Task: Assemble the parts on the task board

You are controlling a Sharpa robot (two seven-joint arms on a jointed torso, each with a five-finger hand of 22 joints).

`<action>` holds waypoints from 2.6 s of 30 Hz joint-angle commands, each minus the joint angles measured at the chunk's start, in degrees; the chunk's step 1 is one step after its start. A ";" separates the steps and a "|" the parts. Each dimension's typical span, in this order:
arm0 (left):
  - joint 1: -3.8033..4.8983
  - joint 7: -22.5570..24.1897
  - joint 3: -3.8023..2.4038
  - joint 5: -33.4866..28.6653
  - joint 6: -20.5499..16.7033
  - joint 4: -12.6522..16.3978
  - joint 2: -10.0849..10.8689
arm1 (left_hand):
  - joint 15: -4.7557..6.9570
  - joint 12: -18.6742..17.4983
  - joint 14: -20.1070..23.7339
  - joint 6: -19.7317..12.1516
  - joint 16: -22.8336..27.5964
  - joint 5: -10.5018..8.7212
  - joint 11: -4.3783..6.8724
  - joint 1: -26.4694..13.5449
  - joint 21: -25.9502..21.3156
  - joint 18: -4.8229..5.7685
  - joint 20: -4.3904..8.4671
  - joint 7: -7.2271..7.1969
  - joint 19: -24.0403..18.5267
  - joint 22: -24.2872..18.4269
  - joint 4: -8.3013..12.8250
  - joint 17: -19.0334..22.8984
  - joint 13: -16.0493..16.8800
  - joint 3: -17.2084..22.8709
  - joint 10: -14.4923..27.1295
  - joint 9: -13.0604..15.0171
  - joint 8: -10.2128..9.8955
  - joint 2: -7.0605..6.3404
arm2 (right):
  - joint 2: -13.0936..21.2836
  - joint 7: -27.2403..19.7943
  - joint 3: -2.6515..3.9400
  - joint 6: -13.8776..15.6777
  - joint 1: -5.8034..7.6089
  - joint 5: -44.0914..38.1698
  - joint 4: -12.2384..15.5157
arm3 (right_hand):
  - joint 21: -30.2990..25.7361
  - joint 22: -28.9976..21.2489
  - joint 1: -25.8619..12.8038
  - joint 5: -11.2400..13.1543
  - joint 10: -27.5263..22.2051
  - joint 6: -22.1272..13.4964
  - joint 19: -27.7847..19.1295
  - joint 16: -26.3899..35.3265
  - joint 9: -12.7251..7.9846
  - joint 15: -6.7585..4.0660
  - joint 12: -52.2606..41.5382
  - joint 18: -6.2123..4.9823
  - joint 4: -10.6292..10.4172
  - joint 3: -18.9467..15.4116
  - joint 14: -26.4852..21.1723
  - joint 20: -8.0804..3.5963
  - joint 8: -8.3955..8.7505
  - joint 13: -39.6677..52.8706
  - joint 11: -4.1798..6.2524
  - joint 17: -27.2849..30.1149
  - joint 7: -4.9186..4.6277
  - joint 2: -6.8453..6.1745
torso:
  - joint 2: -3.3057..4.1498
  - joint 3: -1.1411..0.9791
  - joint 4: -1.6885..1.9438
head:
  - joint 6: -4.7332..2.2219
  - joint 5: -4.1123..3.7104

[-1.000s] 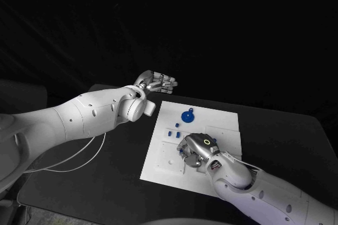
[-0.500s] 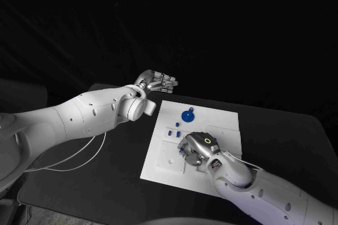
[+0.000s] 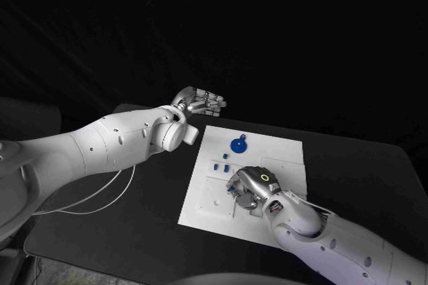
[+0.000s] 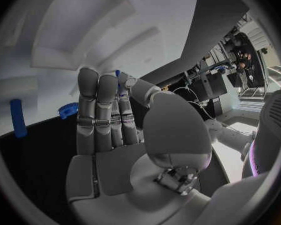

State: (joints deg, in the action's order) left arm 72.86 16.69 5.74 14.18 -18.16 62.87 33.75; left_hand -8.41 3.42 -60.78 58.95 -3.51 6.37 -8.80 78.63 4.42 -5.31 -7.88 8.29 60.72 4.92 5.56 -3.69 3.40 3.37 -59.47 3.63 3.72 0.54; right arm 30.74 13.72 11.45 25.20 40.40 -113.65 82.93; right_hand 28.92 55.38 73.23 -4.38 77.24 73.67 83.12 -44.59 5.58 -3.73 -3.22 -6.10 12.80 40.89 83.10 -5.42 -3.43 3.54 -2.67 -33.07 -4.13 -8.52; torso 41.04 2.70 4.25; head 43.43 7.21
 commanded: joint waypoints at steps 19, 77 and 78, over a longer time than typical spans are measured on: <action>-0.04 0.27 -0.05 0.21 1.12 -0.28 -0.14 | -0.16 -0.09 0.26 -0.23 0.06 0.01 -0.15 -0.02 0.21 -0.71 -0.10 0.15 0.21 -0.13 0.03 0.06 -0.06 -0.45 0.48 -0.08 -0.19 0.55 | 0.80 0.20 -0.05 0.92 -0.52 0.19 1.73 | -0.66 0.76 0.45 0.52 2.14 0.51 0.38 -0.32 -0.02 -0.47 -0.20 -1.58 0.34 0.08 -0.11 -0.04 -0.24 0.06 1.57 0.11 0.06 0.09 | 0.00 -0.01 0.02 | 0.26 -0.33; -0.04 -0.16 -0.05 0.34 1.45 -0.37 -0.32 | -0.23 -0.09 0.45 -0.36 0.06 -0.03 -0.22 0.03 0.16 -0.75 -0.18 0.20 0.15 -0.29 -0.21 0.06 -0.06 -0.61 0.63 -0.08 -0.18 0.51 | 0.15 2.23 -0.06 -6.26 -0.29 -2.52 1.44 | -1.75 2.27 0.44 0.65 2.06 0.42 0.55 -0.47 -0.01 -0.45 -0.20 -1.42 0.43 -0.28 -0.19 -0.03 -0.23 0.06 1.55 0.10 0.03 0.32 | 0.00 0.08 0.06 | 0.67 -0.46; -0.04 -0.17 -0.05 0.35 1.46 -0.37 -0.32 | -0.23 -0.09 0.45 -0.36 0.06 -0.03 -0.22 0.03 0.16 -0.75 -0.18 0.20 0.15 -0.29 -0.21 0.06 -0.06 -0.61 0.63 -0.08 -0.18 0.51 | 0.10 2.34 -0.06 -6.24 -0.27 -2.61 1.47 | -1.79 2.33 0.44 0.62 2.06 0.43 0.56 -0.47 -0.01 -0.45 -0.20 -1.42 0.44 -0.30 -0.19 -0.03 -0.23 0.06 1.55 0.10 0.03 0.32 | 0.00 0.09 0.05 | 0.65 -0.45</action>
State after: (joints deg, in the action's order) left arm 72.80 16.30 5.73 14.24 -17.57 62.46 33.57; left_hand -8.61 3.42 -60.58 58.95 -3.51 6.37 -9.01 78.63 4.42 -5.31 -7.88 8.28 60.72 4.68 5.34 -3.69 3.40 3.15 -59.26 3.63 3.72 0.54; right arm 31.09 15.50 11.56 21.16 40.31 -115.07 84.30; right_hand 27.28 57.72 73.38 -3.93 77.36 73.78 83.64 -44.76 5.47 -3.95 -3.16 -6.10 13.06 40.62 82.88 -5.32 -3.41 3.56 -2.77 -32.99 -3.99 -8.37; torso 41.04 2.77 4.31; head 44.08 6.70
